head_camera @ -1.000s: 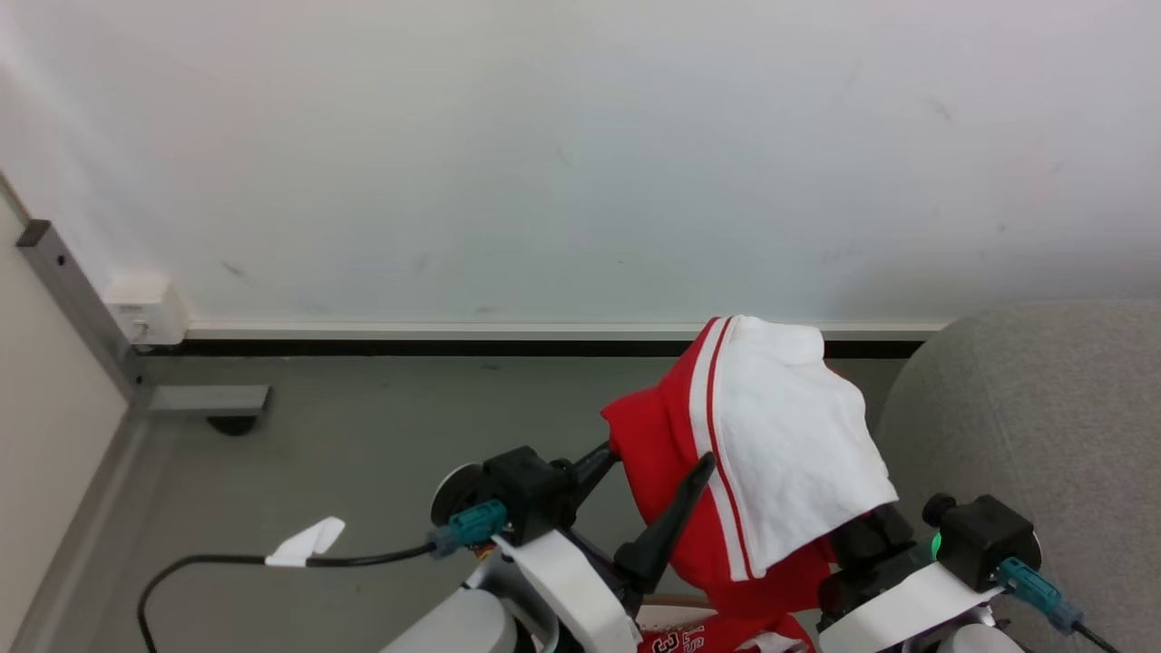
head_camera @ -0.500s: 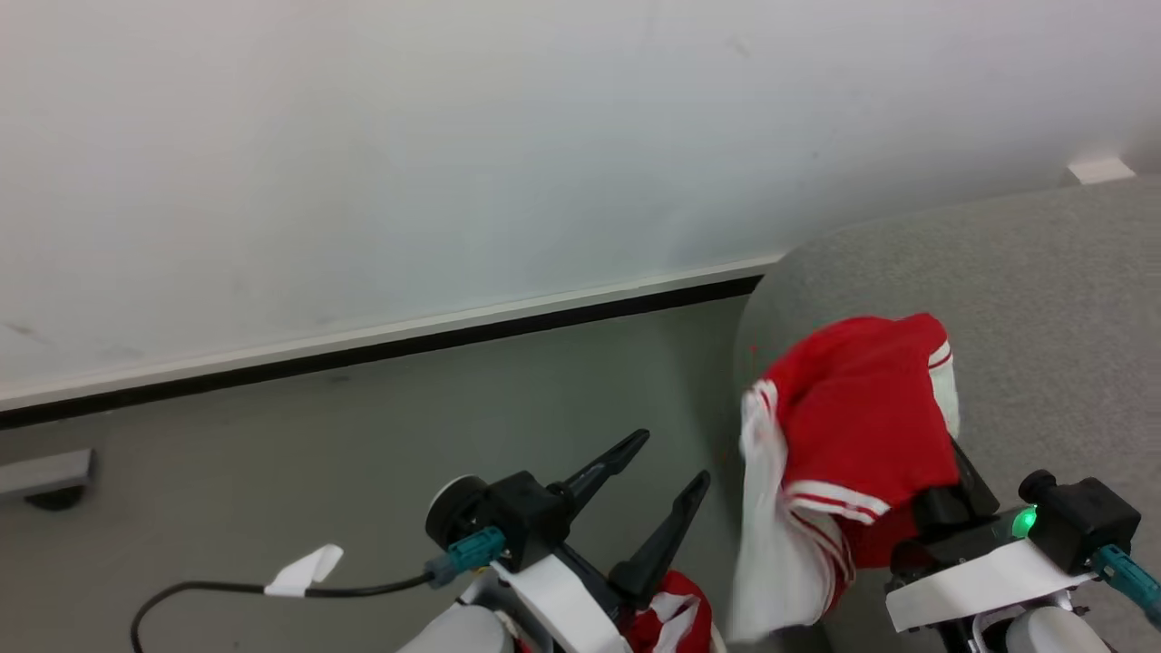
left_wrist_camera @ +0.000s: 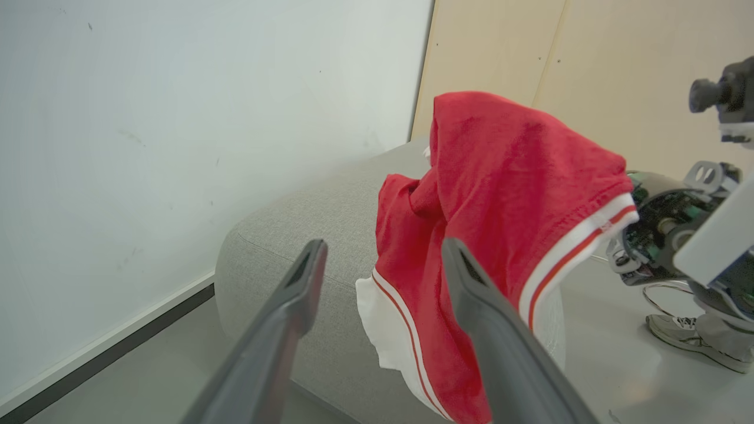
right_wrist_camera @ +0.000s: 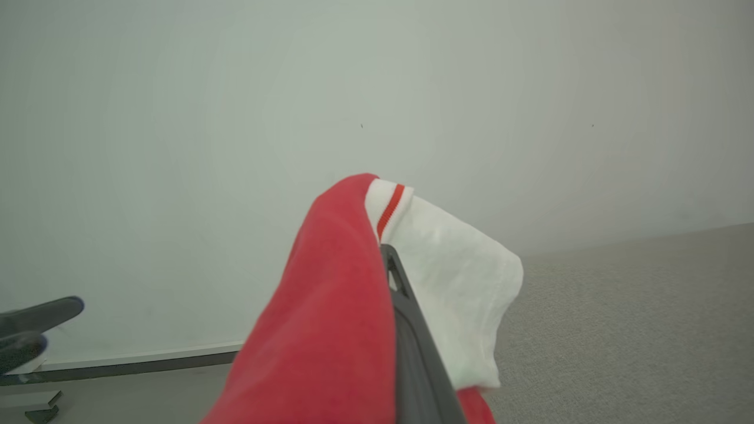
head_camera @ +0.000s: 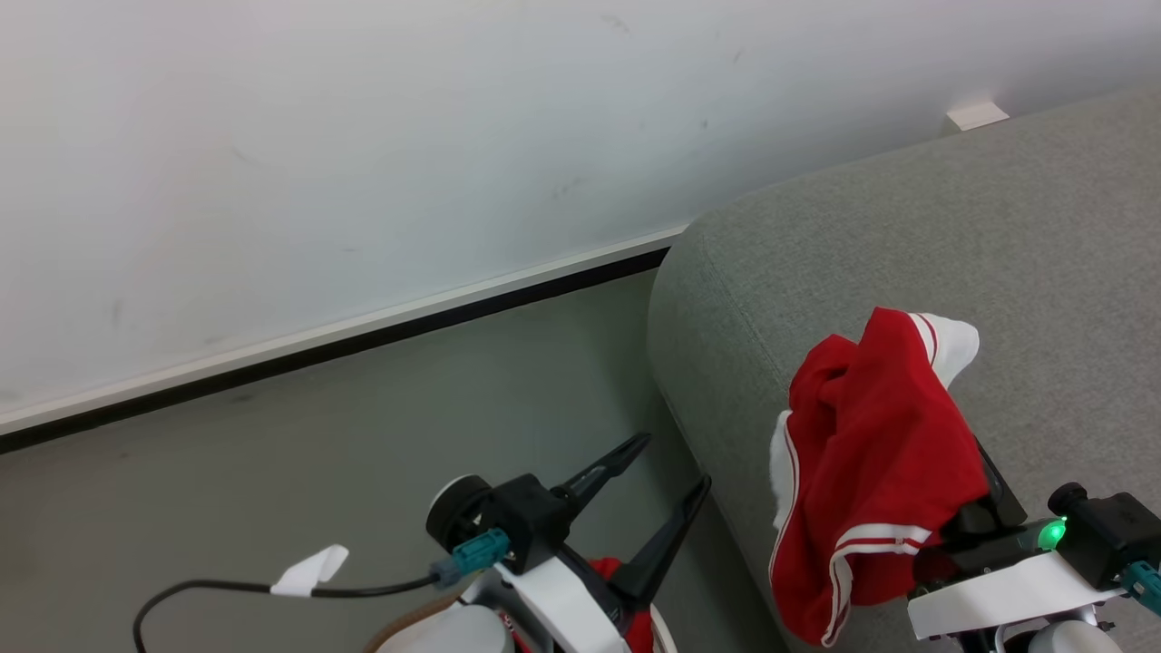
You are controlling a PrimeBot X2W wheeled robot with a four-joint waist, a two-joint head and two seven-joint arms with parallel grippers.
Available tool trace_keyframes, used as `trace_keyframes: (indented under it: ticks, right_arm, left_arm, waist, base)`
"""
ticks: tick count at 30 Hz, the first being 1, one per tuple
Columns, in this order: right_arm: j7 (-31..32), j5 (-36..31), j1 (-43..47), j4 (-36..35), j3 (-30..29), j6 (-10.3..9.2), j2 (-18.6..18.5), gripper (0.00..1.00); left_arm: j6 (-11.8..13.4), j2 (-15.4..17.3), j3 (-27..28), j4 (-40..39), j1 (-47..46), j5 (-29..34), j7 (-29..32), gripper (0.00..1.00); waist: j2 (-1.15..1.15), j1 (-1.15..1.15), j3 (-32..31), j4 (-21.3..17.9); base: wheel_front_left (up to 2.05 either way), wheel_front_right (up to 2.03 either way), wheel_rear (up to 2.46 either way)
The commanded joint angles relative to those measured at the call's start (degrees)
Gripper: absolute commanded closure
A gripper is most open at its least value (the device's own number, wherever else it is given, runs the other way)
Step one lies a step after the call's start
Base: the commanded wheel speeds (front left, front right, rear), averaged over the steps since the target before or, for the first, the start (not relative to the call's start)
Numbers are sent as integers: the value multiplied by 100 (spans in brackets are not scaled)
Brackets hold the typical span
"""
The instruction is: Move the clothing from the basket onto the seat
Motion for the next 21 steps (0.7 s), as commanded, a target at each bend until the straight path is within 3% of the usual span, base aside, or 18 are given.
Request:
trace_keyframes:
  ticks: [1, 9, 16, 21]
  right_arm:
    - [-12, -57, 71, -41, -40, -12, -20, 100]
    - [-12, -52, -347, 96, -182, -12, -10, 100]
    - [22, 171, -1334, 665, -499, -13, -126, 100]
    - [186, 342, -2395, 1357, -891, -12, -457, 100]
  left_arm:
    - [-5, 21, 18, 31, -45, 79, -35, 0]
    - [-41, 95, 58, -33, -169, 149, -33, 0]
    - [-101, 254, 29, -182, -435, 268, 13, 0]
    - [-158, 373, -40, -357, -683, 367, 116, 0]
  waist:
    - [0, 0, 19, -30]
    - [0, 0, 305, -49]
    - [0, 0, 868, 59]
    - [0, 0, 1396, 235]
  base:
    - [0, 0, 0]
    - [0, 0, 0]
    - [0, 0, 0]
    - [0, 0, 0]
